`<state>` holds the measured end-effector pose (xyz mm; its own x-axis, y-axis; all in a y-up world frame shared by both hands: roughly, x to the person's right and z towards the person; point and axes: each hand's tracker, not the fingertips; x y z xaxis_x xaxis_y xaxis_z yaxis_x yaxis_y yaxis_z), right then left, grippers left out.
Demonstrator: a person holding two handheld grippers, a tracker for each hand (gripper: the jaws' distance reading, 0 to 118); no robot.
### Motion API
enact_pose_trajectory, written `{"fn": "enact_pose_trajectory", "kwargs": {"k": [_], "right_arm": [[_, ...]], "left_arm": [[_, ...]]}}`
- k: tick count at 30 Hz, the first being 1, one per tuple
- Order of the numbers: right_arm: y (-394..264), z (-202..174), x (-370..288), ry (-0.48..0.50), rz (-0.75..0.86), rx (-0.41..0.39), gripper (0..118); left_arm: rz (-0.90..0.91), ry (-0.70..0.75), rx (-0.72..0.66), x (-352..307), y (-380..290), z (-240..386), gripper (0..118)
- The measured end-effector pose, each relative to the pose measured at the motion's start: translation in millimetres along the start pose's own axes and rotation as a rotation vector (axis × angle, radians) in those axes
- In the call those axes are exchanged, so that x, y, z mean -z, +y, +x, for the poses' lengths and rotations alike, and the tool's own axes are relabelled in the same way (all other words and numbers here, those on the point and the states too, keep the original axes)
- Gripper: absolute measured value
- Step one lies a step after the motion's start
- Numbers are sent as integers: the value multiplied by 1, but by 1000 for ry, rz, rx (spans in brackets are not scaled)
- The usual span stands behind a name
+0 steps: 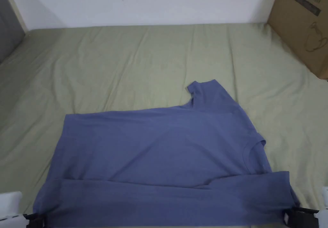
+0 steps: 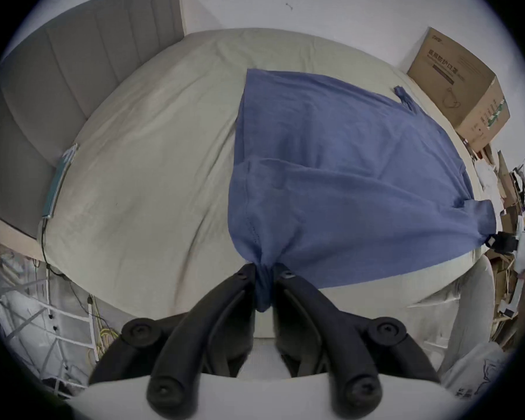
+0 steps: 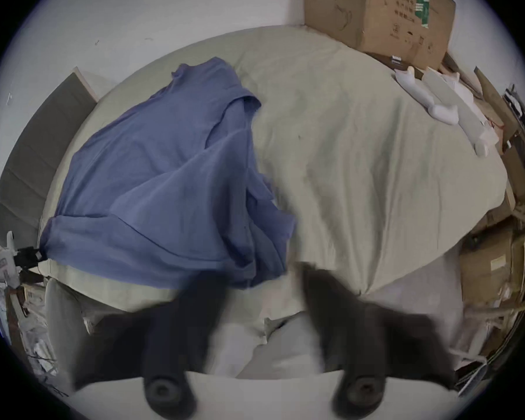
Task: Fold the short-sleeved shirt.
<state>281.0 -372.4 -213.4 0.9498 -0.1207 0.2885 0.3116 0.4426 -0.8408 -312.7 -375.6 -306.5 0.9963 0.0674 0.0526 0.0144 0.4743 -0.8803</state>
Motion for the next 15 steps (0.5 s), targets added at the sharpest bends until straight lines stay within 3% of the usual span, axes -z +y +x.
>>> {"fn": "enact_pose_trajectory", "kwargs": {"k": [1, 2, 3, 6, 7, 8, 9, 10, 12, 15], "right_arm": [[4, 0, -2, -10, -7, 18, 110], [9, 1, -8, 8, 23, 42, 109], [17, 1, -18, 37, 66, 60, 110], [51, -3, -38, 69, 147, 58, 105], [62, -6, -43, 90, 178, 51, 98], [73, -10, -46, 110, 189, 43, 81], [84, -15, -47, 118, 203, 31, 35], [94, -21, -46, 120, 224, 17, 1], [105, -34, -33, 95, 232, 28, 0], [115, -44, -1, 158, 154, 28, 0]], "left_arm": [[3, -2, -6, -3, 5, 0, 80], [10, -3, -19, -5, 10, 0, 106], [40, -14, -42, -9, 15, -1, 113], [145, -50, -89, -30, 41, 6, 104], [157, -60, -96, -33, 50, 9, 94], [175, -82, -102, -37, 57, 11, 70], [195, -102, -102, -38, 64, 15, 22], [199, -103, -98, -35, 70, 19, 0], [195, -62, -72, -23, 76, 29, 0], [166, -81, -67, -6, 85, 35, 0]]}}
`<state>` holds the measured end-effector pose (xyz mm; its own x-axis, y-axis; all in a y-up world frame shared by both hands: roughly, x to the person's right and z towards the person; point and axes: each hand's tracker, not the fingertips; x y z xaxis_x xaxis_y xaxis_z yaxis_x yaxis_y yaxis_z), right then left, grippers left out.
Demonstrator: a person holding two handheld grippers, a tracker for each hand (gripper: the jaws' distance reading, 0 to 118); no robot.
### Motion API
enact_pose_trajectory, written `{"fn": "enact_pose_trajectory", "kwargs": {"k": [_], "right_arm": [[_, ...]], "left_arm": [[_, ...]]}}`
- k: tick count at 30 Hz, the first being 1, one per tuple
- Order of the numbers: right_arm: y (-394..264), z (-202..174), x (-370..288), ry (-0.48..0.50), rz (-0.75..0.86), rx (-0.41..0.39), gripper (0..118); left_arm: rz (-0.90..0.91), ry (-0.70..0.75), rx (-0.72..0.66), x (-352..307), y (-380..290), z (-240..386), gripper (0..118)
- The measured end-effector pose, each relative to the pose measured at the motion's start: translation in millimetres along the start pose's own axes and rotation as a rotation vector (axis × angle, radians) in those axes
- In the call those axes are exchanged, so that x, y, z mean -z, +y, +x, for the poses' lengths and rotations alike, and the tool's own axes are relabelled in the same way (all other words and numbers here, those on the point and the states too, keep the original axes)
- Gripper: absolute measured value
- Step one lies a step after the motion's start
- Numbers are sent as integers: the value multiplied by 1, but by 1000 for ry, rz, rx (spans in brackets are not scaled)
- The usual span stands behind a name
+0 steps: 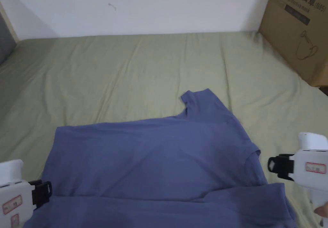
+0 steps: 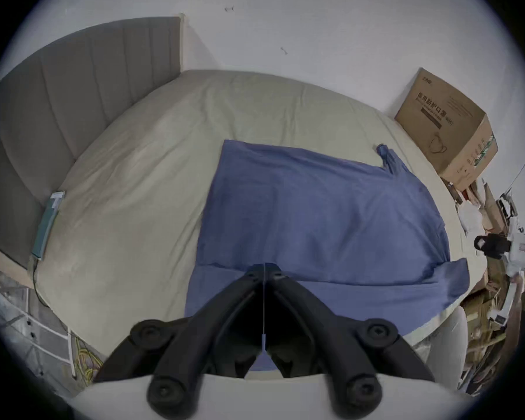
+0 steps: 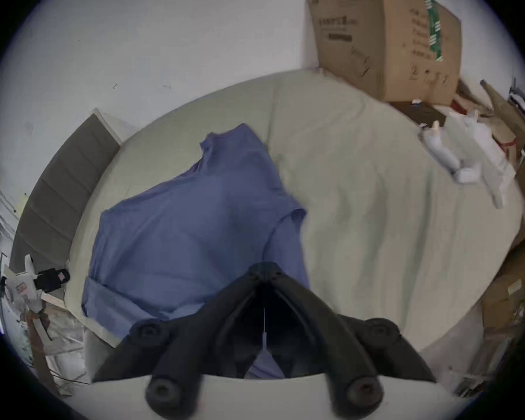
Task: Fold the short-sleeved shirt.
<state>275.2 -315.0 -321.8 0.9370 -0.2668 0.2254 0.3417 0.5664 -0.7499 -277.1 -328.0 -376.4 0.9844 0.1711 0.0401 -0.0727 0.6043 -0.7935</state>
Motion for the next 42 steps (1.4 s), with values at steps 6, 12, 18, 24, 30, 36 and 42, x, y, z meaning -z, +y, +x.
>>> {"fn": "enact_pose_trajectory", "kwargs": {"k": [6, 12, 18, 24, 30, 36, 42], "right_arm": [[51, -10, 60, 2, -19, -22, 0], [148, -22, 160, -30, -68, -84, 111], [185, -21, 247, -143, -203, -149, 78], [183, -28, 224, -99, -166, -206, 5], [196, -36, 192, -68, -125, -213, 5], [193, -34, 193, -75, -135, -228, 5], [190, -29, 201, -79, -157, -218, 5]], "left_arm": [[-40, 1, 16, 28, 19, 5, 0], [-52, 3, -8, 56, 46, 3, 0], [-73, 26, 4, 76, 56, 1, 0], [-95, 30, -4, 82, 54, -3, 0], [-87, 17, -19, 83, 62, -7, 0], [-61, 25, -32, 129, 126, -16, 65], [-131, 82, -77, 215, 188, -29, 107]]}}
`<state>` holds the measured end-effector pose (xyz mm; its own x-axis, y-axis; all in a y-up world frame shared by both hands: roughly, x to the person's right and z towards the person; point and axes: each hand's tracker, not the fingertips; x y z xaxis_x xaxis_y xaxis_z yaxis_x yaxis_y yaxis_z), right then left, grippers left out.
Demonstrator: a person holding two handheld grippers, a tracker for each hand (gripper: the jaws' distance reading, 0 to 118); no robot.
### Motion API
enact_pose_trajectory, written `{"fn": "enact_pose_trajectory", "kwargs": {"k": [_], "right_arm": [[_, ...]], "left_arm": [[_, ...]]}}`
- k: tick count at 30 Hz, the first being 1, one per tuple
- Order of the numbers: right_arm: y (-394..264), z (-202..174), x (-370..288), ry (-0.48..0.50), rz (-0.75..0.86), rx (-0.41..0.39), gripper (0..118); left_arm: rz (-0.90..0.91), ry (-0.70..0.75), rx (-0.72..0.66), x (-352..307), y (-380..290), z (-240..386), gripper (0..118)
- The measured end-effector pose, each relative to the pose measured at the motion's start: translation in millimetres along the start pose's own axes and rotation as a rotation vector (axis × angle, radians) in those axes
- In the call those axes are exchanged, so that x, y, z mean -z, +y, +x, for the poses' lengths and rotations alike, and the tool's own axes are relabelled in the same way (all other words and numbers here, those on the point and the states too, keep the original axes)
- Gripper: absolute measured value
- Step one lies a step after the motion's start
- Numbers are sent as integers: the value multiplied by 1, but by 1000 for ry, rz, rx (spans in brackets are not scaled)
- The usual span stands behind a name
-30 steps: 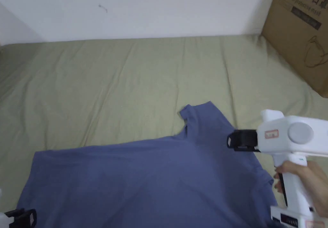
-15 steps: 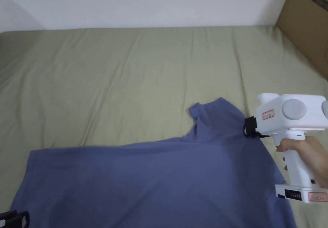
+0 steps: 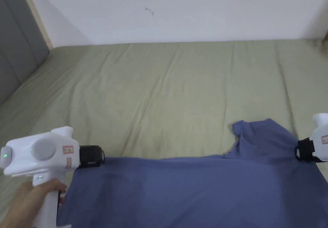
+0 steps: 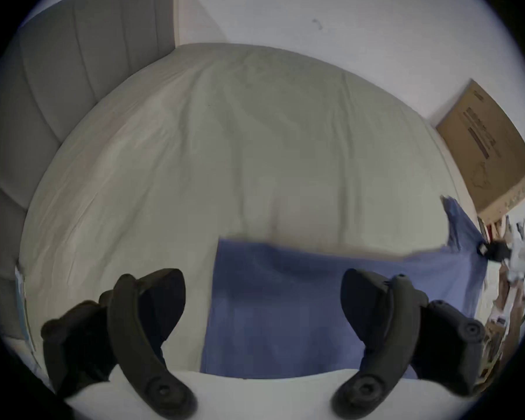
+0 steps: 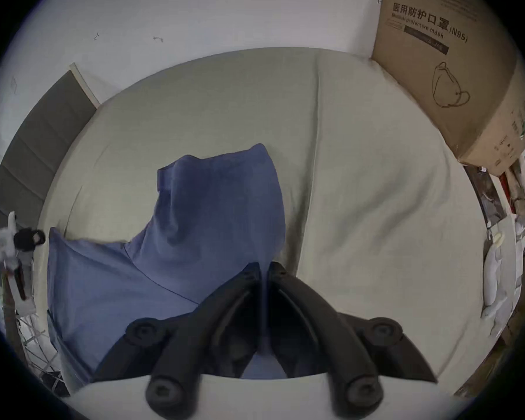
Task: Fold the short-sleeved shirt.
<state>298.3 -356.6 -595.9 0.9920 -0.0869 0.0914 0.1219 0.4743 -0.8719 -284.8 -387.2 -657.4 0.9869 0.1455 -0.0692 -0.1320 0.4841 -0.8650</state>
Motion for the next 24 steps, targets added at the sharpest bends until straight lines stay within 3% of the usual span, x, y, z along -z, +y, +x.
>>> {"fn": "enact_pose_trajectory", "kwargs": {"k": [1, 2, 3, 4, 5, 6, 7, 11, 17, 24], "right_arm": [[0, 0, 1, -2, -2, 2, 5], [0, 0, 2, -1, -4, 7, 5], [1, 1, 2, 2, -4, 11, 5], [1, 1, 2, 4, -4, 16, 5], [2, 1, 3, 13, -4, 22, 5], [1, 1, 1, 16, -2, 23, 5], [1, 1, -3, 16, 2, 18, 5], [-2, 3, -26, 34, 22, 32, 5], [-38, 9, -113, 44, 103, 7, 5], [-170, 24, -211, 72, 124, 3, 5]], "left_arm": [[-30, 18, 4, 14, 6, -2, 104], [-75, 29, -11, 27, 10, -5, 90], [-125, 39, -28, 38, 12, -7, 58], [-162, 145, -22, 43, 9, -6, 57], [-110, 56, -8, 36, 9, -6, 51], [-113, 81, 29, 26, 11, -2, 20], [-96, 76, 66, 13, 8, 5, 0], [-74, 45, 40, -18, 5, 11, 0], [84, 14, 107, -122, -29, 17, 0], [124, -25, 152, -218, -145, -6, 0]]}}
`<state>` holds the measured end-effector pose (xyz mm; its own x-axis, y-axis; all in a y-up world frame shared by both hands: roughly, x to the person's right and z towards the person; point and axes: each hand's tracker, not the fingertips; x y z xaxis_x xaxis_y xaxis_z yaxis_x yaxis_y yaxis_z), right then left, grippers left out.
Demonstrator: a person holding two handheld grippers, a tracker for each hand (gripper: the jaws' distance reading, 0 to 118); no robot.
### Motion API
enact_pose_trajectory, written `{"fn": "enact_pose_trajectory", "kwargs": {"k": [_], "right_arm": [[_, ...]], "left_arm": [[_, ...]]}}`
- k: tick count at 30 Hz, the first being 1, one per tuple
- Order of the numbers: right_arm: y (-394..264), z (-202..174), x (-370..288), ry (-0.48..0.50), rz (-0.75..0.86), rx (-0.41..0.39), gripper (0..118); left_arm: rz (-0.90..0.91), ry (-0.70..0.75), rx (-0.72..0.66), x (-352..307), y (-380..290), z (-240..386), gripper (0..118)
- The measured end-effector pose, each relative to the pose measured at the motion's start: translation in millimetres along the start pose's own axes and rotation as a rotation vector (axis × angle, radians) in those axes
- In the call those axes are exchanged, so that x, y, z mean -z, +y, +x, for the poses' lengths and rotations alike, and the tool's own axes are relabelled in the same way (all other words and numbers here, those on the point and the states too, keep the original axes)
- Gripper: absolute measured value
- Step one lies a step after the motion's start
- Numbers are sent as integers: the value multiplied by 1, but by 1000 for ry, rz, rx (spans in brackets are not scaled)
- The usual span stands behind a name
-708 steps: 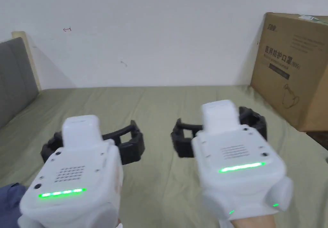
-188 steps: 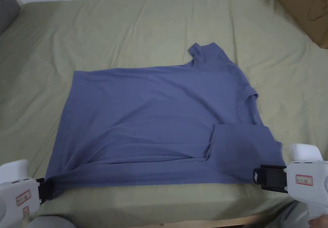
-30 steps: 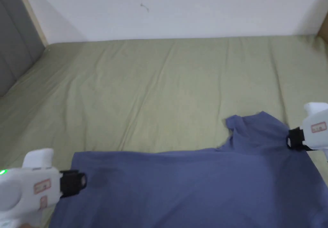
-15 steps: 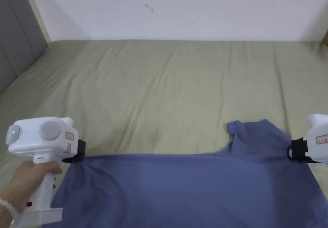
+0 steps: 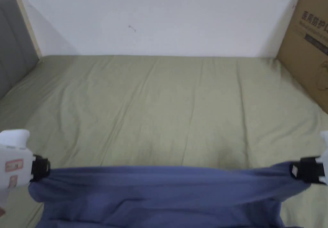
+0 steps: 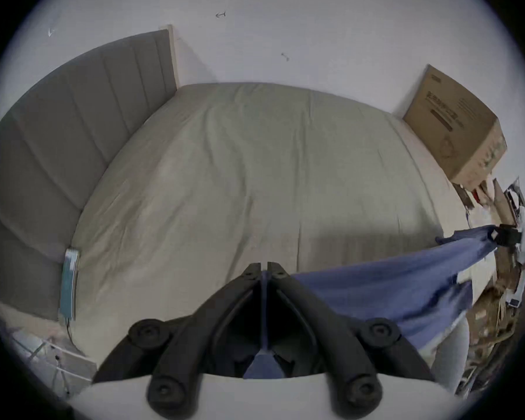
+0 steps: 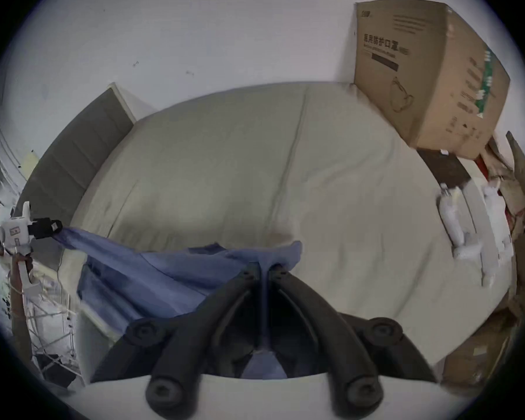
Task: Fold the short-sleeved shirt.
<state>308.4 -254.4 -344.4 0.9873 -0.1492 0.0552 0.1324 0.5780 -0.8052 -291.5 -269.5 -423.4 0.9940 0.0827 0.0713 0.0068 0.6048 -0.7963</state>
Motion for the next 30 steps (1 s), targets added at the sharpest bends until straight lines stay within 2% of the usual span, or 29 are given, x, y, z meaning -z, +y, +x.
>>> {"fn": "enact_pose_trajectory", "kwargs": {"k": [4, 7, 8, 9, 10, 11, 12, 13, 14, 17, 18, 19, 20, 21, 22, 24, 26, 28, 29, 30], "right_arm": [[-92, 4, -1, -24, -117, 38, 5], [-140, 10, 18, -32, -175, 57, 5], [-150, 12, 23, -24, -183, 91, 6], [-156, 12, 26, -29, -179, 95, 19], [-159, 9, 27, -68, -166, 96, 44], [-161, 8, 28, -115, -160, 70, 77], [-160, 5, 27, -179, -166, 36, 99], [-158, 5, 22, -197, -139, 36, 100], [-154, 4, 13, -181, -108, 42, 100], [-139, -5, -16, -145, -19, 89, 100], [-134, -10, -25, -125, 17, 93, 97], [-129, -18, -33, -84, 63, 86, 90], [-124, -26, -38, -73, 87, 85, 74], [-120, -36, -43, -71, 107, 76, 29], [-118, -47, -42, -71, 119, 54, 0], [-117, -73, -33, -103, 143, 33, 0], [-116, -92, -19, -46, 111, -2, 0], [-118, -108, -5, -6, 95, 35, 0], [-119, -115, 2, 10, 76, 20, 0], [-120, -123, 7, 4, 73, 8, 0]], "left_arm": [[-101, 0, -30, -2, -80, -6, 0], [-188, 27, 18, 17, -126, -6, 1], [-176, 35, 18, 21, -136, -5, 2], [-158, 53, 5, 24, -143, -4, 9], [-162, 50, -10, 26, -145, -5, 22], [-175, 53, -29, 32, -145, -11, 42], [-170, 63, -34, 30, -143, -12, 76], [-170, 65, -35, 27, -141, -13, 98], [-169, 67, -36, 22, -136, -15, 108], [-91, 0, -69, -2, -122, -22, 108], [-79, -17, -90, -8, -118, -24, 103], [-63, -41, -122, -20, -116, -23, 87], [-46, -72, -151, -26, -114, -25, 52], [-26, -116, -185, -32, -114, -28, 0], [-11, -161, -198, -37, -116, -28, 0], [13, -134, -253, -39, -123, -31, 0], [-4, -171, -284, -39, -131, -42, 0], [15, -194, -388, -39, -139, -52, 0], [28, -198, -412, -39, -140, -60, 1], [33, -206, -453, -38, -140, -69, 17]]}}
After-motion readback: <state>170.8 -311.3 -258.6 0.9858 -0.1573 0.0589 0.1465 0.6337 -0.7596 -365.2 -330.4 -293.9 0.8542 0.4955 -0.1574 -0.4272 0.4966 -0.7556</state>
